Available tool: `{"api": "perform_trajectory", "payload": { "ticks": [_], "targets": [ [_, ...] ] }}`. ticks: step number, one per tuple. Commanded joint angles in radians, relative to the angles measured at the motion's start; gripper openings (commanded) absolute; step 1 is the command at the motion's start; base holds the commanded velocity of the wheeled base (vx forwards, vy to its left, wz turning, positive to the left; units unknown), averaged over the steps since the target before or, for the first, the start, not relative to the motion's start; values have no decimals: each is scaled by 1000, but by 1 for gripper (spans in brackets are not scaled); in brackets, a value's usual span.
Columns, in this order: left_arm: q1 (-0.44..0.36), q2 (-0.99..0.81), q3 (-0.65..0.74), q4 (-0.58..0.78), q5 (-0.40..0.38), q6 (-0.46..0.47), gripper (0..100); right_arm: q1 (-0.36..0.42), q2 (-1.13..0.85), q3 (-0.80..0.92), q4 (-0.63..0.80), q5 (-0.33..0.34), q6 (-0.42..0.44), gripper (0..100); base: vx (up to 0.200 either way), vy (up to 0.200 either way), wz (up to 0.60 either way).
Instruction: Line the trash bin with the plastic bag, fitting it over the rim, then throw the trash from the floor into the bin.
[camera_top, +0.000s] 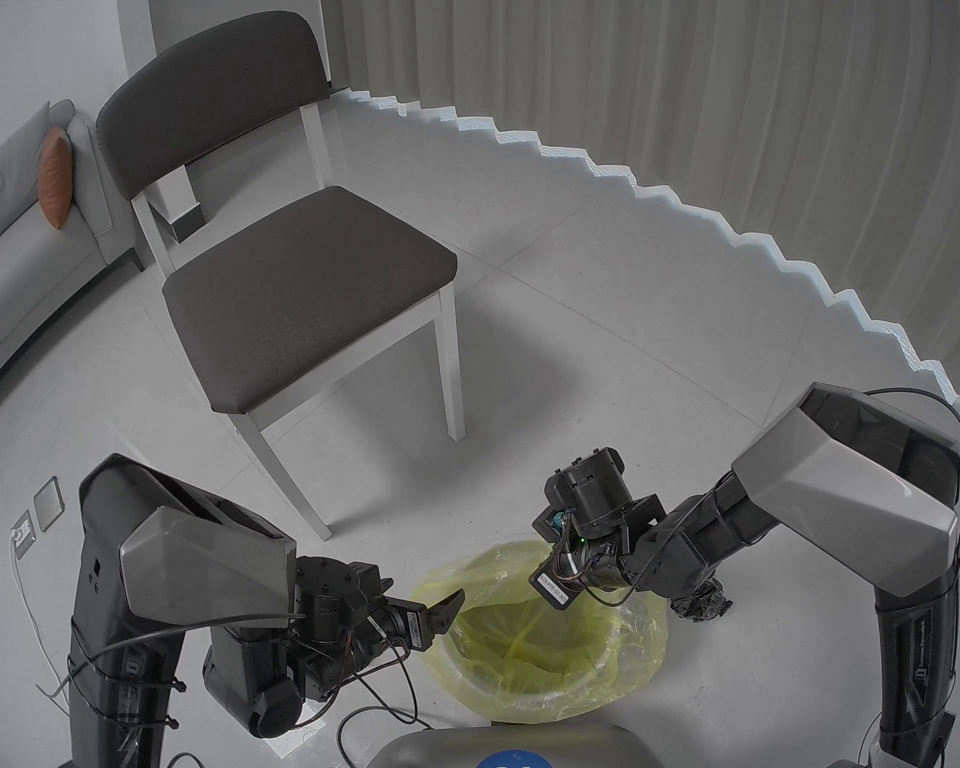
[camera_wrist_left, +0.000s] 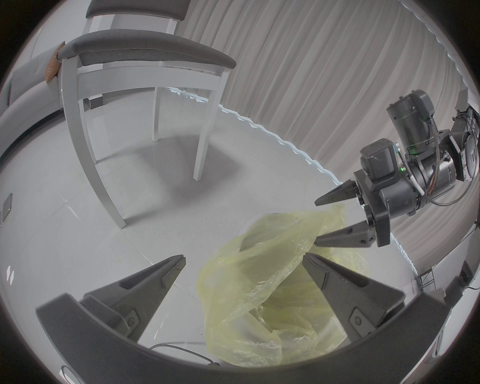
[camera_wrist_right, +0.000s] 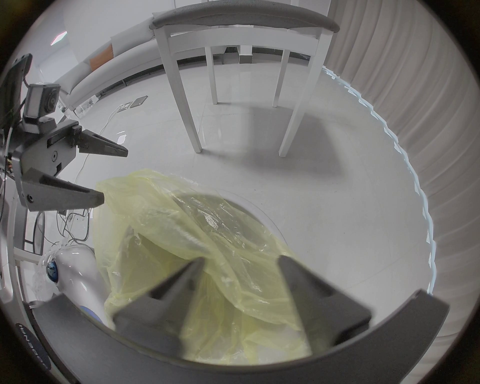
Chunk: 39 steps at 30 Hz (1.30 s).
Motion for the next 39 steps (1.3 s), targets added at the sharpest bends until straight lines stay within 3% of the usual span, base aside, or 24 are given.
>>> {"api": "perform_trajectory", "payload": {
  "ticks": [1, 16, 22, 39],
  "targets": [
    [1, -1, 0, -12, 0, -1, 100, -6, 8, -18, -2, 0, 5, 0, 0, 0, 0],
    [1, 13, -3, -10, 0, -1, 100, -40, 2, -107, 3, -2, 5, 0, 0, 0, 0],
    [2, 21, -6, -10, 2, -1, 100, -40, 65, -200, 6, -20, 7, 0, 0, 0, 0],
    [13, 38, -12, -10, 2, -1, 100, -49, 171, -262, -2, -22, 8, 0, 0, 0, 0]
  ]
}}
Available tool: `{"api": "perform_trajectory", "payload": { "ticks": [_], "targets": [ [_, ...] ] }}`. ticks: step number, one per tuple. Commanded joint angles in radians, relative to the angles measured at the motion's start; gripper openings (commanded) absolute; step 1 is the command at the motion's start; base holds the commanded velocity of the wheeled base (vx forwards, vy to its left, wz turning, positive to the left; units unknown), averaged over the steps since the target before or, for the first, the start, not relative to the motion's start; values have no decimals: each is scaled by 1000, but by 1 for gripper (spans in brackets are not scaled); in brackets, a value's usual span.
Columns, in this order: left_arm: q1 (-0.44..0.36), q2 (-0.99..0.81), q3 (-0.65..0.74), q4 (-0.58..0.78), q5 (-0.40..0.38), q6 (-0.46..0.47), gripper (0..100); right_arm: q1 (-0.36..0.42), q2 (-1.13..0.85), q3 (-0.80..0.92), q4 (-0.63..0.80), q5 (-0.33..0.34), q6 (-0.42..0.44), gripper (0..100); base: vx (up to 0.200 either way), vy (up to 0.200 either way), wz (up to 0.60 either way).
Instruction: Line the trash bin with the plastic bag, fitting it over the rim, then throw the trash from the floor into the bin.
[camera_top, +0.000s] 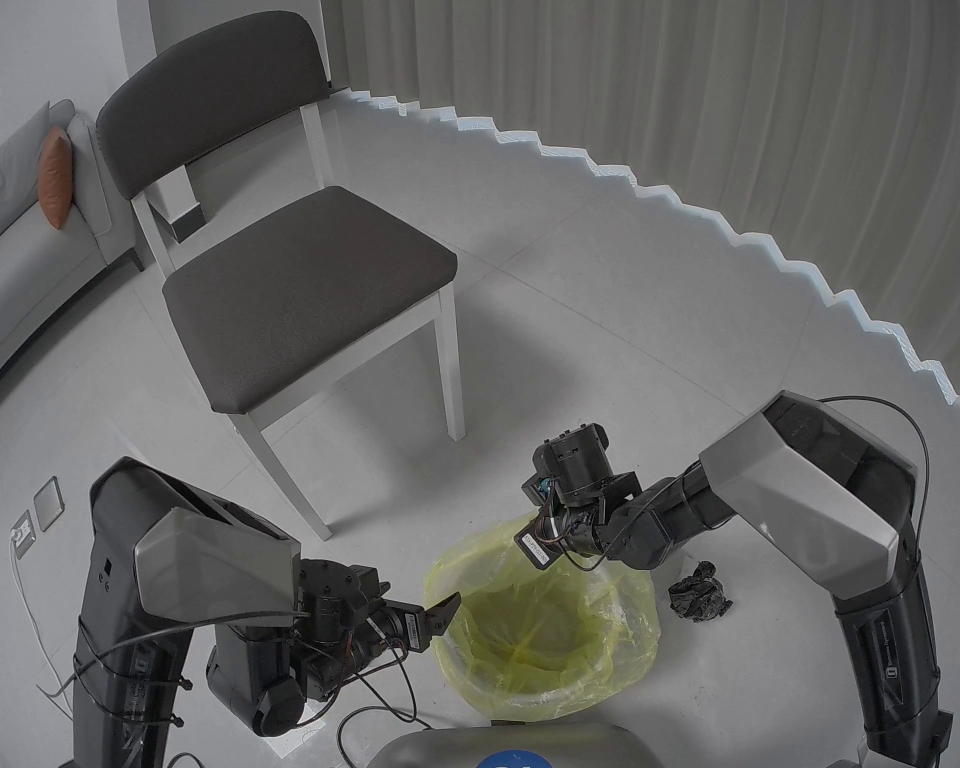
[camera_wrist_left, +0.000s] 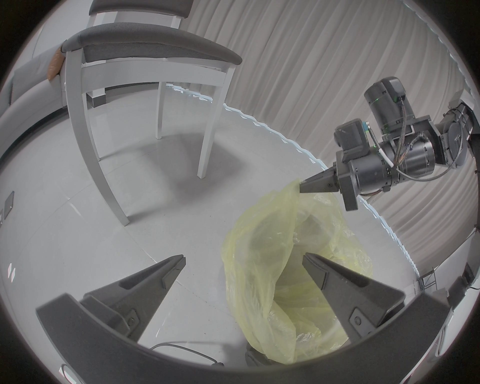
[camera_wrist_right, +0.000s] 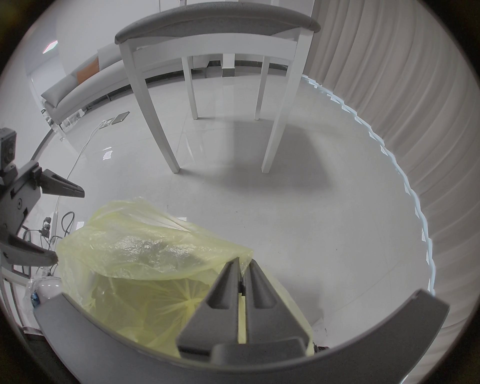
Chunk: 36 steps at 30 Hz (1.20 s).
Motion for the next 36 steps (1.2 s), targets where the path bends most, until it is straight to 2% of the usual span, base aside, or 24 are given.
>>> {"api": "perform_trajectory", "payload": {
  "ticks": [1, 19, 36],
  "targets": [
    [0, 6, 0, -11, 1, 0, 100, -5, 34, -17, 0, 0, -1, 0, 0, 0, 0],
    [3, 16, -5, -12, 1, 1, 100, -8, -45, -31, -26, -35, -7, 0, 0, 0, 0],
    [3, 16, -5, -12, 1, 1, 100, -8, 85, -83, -31, -35, -3, 0, 0, 0, 0]
  ]
}}
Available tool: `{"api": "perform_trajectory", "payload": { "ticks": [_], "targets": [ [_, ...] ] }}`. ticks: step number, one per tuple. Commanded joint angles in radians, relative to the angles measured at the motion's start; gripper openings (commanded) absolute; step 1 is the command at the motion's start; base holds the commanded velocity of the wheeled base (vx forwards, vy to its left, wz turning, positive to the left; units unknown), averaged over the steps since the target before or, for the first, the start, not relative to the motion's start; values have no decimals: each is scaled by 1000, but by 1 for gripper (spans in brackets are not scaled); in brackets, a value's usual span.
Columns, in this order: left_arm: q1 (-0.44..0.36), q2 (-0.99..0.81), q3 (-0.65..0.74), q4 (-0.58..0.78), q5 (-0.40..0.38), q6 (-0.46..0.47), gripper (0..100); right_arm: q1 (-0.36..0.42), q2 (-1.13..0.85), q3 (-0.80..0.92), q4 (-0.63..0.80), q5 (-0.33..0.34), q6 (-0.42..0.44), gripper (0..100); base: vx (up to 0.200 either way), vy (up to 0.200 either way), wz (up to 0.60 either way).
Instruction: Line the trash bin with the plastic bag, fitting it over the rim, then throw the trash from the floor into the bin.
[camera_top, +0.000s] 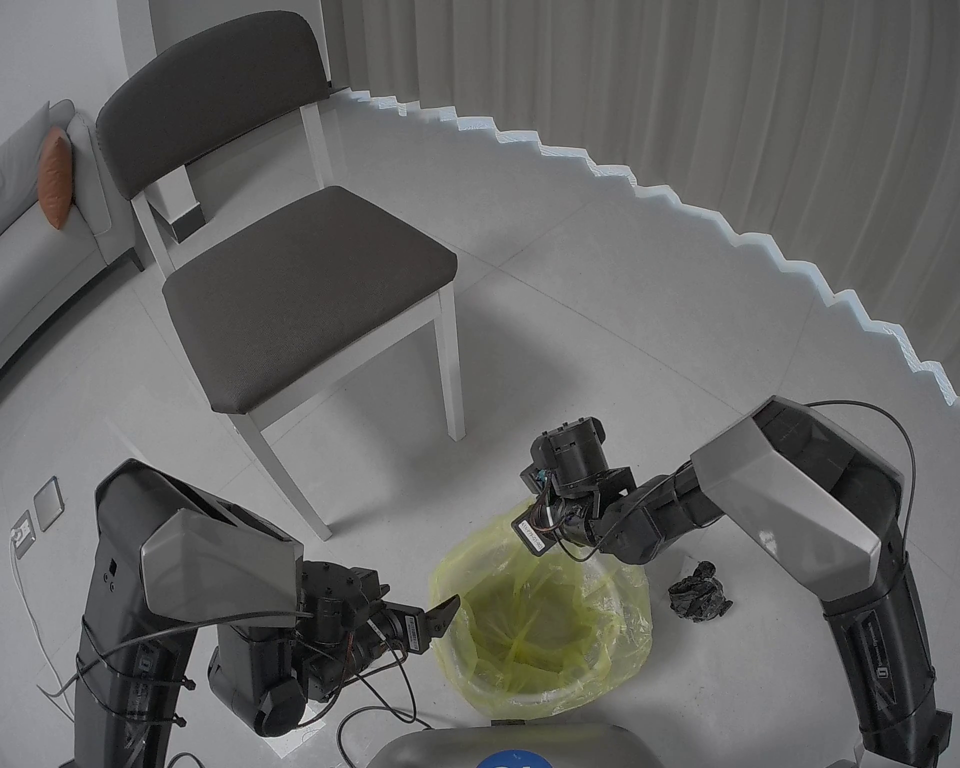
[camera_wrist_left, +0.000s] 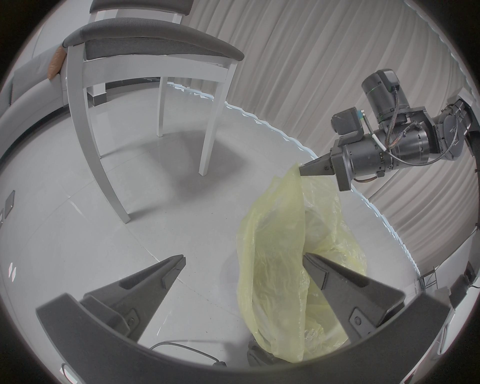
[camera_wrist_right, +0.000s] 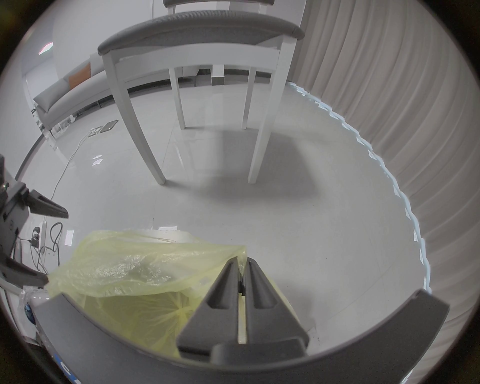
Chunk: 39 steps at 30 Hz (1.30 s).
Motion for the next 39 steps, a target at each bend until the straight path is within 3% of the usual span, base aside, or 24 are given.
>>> {"api": "perform_trajectory", "payload": {
  "ticks": [1, 9, 10, 30, 39],
  "targets": [
    [0, 3, 0, -12, 0, 0, 100, 6, 40, -12, -1, 0, 0, 0, 0, 0, 0],
    [2, 3, -2, -12, 0, -2, 100, 8, 29, -1, 1, 0, -7, 0, 0, 0, 0],
    [2, 3, -2, -12, 0, 0, 100, 8, 26, 2, 1, -1, -7, 100, 0, 0, 0],
    [9, 12, -17, -12, 0, -2, 100, -1, -101, 77, 1, -11, 5, 100, 0, 0, 0],
    [9, 9, -14, 2, 3, 12, 100, -46, -232, 237, 1, -11, 3, 100, 0, 0, 0]
  ]
}}
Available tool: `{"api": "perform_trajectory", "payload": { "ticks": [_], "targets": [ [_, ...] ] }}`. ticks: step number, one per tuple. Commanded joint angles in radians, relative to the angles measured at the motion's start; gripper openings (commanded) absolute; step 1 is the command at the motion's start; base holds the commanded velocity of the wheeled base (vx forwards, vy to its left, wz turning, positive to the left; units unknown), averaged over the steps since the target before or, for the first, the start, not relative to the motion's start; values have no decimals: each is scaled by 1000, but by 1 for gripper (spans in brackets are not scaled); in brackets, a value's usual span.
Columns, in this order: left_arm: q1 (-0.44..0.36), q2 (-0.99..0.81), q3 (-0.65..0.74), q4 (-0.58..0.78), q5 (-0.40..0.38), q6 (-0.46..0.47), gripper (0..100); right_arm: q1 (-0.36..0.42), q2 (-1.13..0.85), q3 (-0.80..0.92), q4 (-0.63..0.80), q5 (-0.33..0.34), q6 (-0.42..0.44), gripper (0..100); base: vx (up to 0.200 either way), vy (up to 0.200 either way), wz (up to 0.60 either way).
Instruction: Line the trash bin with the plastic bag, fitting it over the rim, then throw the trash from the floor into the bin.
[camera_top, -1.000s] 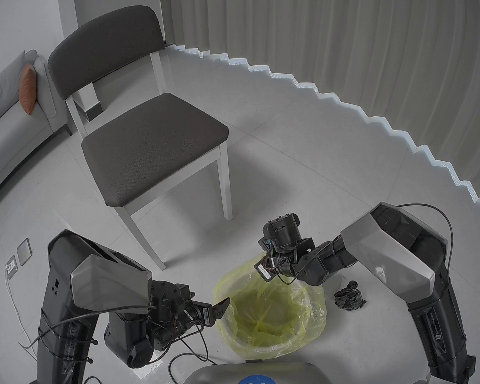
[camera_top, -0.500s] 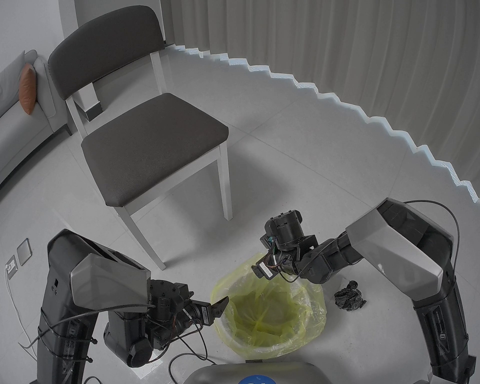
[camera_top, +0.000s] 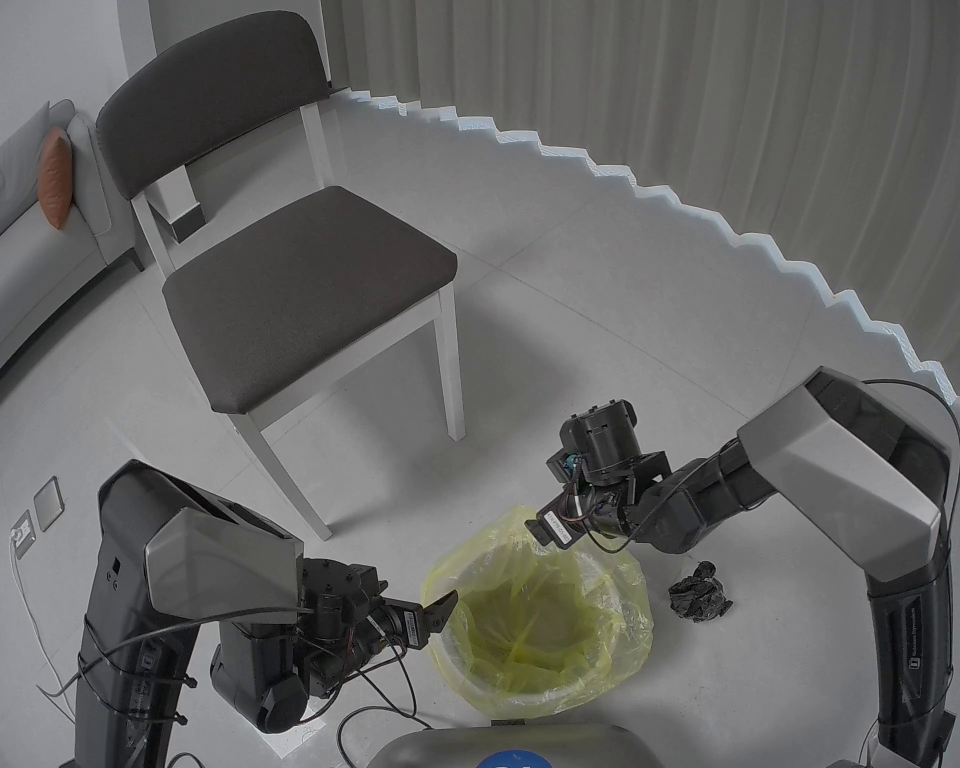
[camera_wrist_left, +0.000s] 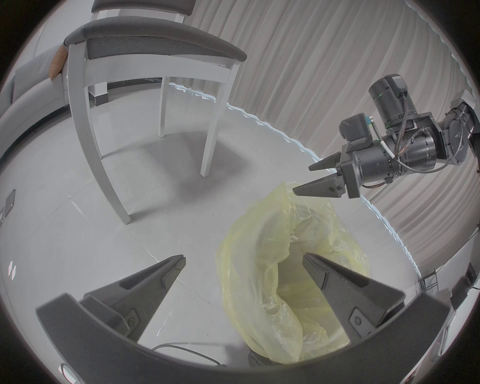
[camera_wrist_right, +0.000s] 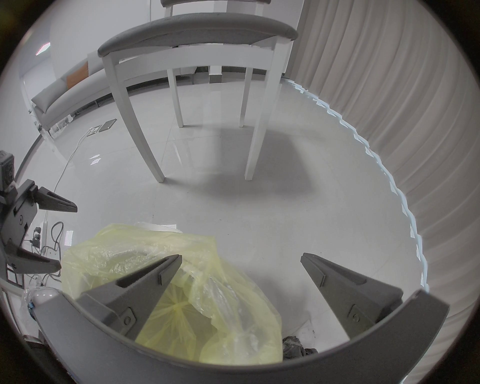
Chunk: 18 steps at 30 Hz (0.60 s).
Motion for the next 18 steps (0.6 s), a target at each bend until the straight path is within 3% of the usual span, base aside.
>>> {"api": "perform_trajectory", "payload": {
  "ticks": [1, 5, 13, 18],
  "targets": [
    [-2, -8, 6, 2, 0, 10, 100, -30, -104, 103, 0, 0, -3, 100, 0, 0, 0],
    [-2, -47, 11, 28, -3, 19, 100, -51, -175, 198, 11, 0, -3, 100, 0, 0, 0],
    [0, -155, -109, 315, -15, 30, 100, -59, -186, 303, 2, -2, 6, 100, 0, 0, 0],
    [0, -152, -173, 383, -10, 37, 100, -56, -152, 315, -1, -2, 9, 100, 0, 0, 0]
  ]
}}
